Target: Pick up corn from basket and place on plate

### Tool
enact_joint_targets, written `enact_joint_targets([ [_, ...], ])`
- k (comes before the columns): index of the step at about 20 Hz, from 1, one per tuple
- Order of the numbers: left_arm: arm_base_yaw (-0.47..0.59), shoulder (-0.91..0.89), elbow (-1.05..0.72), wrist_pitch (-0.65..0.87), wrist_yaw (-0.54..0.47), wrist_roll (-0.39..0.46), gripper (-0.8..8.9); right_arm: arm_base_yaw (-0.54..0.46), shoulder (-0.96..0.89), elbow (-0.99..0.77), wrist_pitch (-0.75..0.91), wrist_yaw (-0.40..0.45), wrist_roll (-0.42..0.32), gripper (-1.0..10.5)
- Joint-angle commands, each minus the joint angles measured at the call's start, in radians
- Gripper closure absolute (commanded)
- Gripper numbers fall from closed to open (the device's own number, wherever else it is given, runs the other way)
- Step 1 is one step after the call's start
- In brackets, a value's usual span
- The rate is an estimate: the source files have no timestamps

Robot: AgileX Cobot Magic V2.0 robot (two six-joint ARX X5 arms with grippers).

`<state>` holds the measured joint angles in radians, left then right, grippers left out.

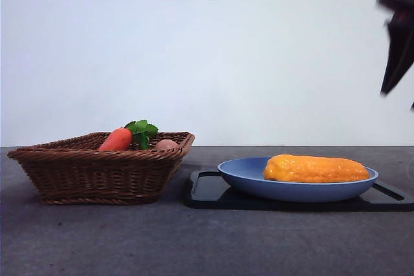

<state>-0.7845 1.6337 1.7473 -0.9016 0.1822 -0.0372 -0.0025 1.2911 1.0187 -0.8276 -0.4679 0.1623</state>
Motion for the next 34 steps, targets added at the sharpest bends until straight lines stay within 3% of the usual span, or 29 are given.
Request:
enact_joint_targets([
  [1, -0.006, 0.005, 0.028, 0.002, 0.0, 0.018, 3.97, 0.012, -0.135, 0.019, -0.083, -0.01, -0.051, 7.2],
  [6, -0.006, 0.005, 0.028, -0.011, 0.0, 0.019, 4.27, 0.077, -0.42, 0.019, -0.235, -0.011, -0.074, 7.3],
  [9, -0.006, 0.005, 0.028, -0.027, 0.0, 0.018, 6.21, 0.099, -0.528, 0.019, -0.278, -0.01, -0.074, 8.0],
  [11, -0.006, 0.005, 0.028, -0.027, 0.0, 0.018, 7.78, 0.105, -0.575, 0.019, -0.293, -0.01, -0.108, 9.3],
  [12, -0.007, 0.005, 0.028, -0.027, 0.0, 0.018, 8.11, 0.105, -0.589, 0.019, -0.298, -0.01, -0.126, 9.4],
  [19, -0.006, 0.005, 0.028, -0.011, 0.0, 0.019, 8.06, 0.105, -0.601, 0.019, -0.294, -0.005, -0.122, 9.4],
  [30, -0.007, 0.005, 0.028, 0.199, 0.001, 0.036, 8.06, 0.105, -0.601, 0.019, -0.249, -0.003, -0.122, 9.4],
  [34, 0.079, -0.027, 0.028, 0.216, -0.053, 0.056, 8.06, 0.105, -0.601, 0.019, -0.246, -0.003, -0.122, 9.4],
])
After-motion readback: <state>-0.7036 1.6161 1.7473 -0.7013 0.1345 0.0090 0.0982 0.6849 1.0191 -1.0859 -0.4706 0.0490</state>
